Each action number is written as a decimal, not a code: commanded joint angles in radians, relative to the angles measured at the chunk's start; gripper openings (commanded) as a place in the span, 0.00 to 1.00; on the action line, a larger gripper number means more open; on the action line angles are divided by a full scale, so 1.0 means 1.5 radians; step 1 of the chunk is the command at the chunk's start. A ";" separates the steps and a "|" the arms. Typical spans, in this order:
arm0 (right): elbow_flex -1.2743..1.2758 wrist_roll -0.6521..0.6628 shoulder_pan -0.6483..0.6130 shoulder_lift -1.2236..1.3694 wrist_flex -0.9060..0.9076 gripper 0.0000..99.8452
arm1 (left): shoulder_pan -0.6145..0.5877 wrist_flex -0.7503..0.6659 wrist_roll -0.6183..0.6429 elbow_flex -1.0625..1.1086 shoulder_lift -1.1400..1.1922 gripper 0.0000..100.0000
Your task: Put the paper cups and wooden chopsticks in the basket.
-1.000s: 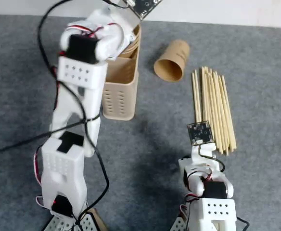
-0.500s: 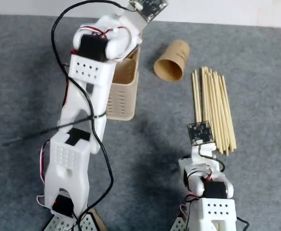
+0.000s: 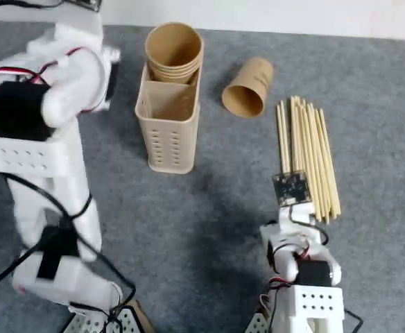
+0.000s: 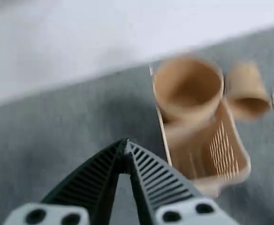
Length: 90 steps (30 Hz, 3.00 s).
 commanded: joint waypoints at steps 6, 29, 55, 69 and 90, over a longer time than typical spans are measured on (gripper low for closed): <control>-0.365 0.041 -0.015 0.257 0.037 0.21 | -0.011 -0.129 0.003 0.781 -0.425 0.10; -0.896 0.167 -0.114 1.003 -0.201 0.21 | -0.178 -0.527 -0.053 1.497 -0.741 0.18; -0.901 0.168 -0.063 1.228 -0.512 0.01 | -0.132 -0.527 -0.053 1.514 -0.741 0.18; -1.021 0.083 0.026 0.949 -0.042 0.01 | -0.132 -0.553 -0.053 1.529 -0.741 0.18; -1.560 0.003 -0.182 0.867 0.392 0.01 | -0.131 -0.553 -0.050 1.530 -0.741 0.18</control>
